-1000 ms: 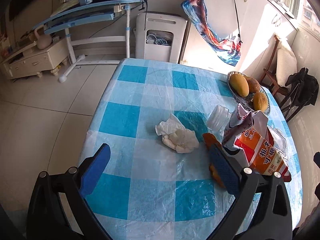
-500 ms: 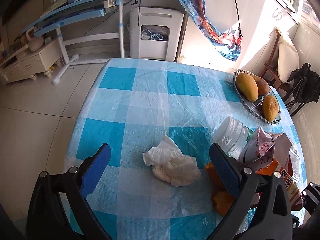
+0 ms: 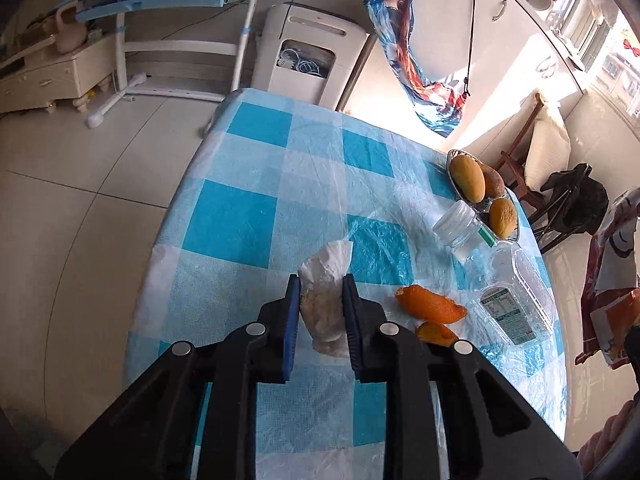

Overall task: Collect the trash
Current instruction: 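Grasp the white tissue with the left tool while the right grasps the red-white snack bag, then carry the bag and tissue down to the yellow basin and open both tools, then raise both tools back toward the orange peel and tissue on the table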

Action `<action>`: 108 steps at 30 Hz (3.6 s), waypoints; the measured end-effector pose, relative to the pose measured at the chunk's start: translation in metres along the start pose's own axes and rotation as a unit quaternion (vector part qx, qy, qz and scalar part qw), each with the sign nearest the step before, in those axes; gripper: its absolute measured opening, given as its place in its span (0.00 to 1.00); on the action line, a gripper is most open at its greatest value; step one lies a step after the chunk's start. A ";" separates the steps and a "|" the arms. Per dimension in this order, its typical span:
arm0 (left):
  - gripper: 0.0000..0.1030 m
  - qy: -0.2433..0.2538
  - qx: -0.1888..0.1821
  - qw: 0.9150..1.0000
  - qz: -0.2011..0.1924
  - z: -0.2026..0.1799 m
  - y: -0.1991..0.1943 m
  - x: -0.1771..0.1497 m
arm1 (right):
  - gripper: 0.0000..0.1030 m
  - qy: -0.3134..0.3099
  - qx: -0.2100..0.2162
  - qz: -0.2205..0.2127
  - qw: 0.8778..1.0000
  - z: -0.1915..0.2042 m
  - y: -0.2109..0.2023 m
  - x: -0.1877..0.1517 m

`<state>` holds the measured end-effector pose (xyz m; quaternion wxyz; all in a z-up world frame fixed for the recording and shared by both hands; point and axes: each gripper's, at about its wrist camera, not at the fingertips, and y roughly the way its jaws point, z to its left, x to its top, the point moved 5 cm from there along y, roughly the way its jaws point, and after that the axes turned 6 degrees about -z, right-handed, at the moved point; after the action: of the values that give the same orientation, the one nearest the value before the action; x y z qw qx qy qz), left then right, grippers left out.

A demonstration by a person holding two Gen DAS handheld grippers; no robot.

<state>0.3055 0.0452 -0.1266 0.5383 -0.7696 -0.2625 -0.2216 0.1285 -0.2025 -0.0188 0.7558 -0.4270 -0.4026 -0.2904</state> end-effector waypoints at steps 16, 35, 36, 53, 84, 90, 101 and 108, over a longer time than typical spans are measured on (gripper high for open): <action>0.20 0.018 -0.029 0.999 -0.019 -0.017 -0.086 -0.061 | 0.07 0.000 0.050 0.096 0.994 0.067 -0.055 -0.103; 0.20 0.050 -0.035 0.998 -0.016 -0.027 -0.156 -0.136 | 0.07 -0.115 0.151 0.316 0.930 0.157 -0.086 -0.244; 0.20 0.050 -0.036 0.998 -0.016 -0.026 -0.158 -0.138 | 0.07 -0.122 0.151 0.326 0.925 0.160 -0.085 -0.250; 0.20 0.071 -0.051 0.996 0.008 -0.030 -0.187 -0.190 | 0.53 -0.088 0.091 0.239 0.963 0.142 -0.092 -0.221; 0.87 0.109 0.030 0.993 -0.022 -0.036 -0.211 -0.217 | 0.68 0.091 -0.030 0.068 0.993 0.060 -0.120 -0.158; 0.89 0.073 0.044 0.995 -0.043 -0.020 -0.217 -0.206 | 0.70 0.056 -0.040 0.079 0.995 0.070 -0.115 -0.162; 0.90 0.094 0.058 0.993 -0.041 -0.029 -0.211 -0.211 | 0.72 0.029 -0.044 0.088 0.995 0.078 -0.112 -0.166; 0.90 0.095 0.060 0.993 -0.041 -0.030 -0.211 -0.211 | 0.72 0.029 -0.045 0.087 0.995 0.078 -0.113 -0.166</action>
<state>0.0066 0.0417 -0.0985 0.5967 -0.6996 -0.2543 -0.2998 -0.0721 -0.1704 -0.0904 0.7699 -0.4851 -0.3281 -0.2535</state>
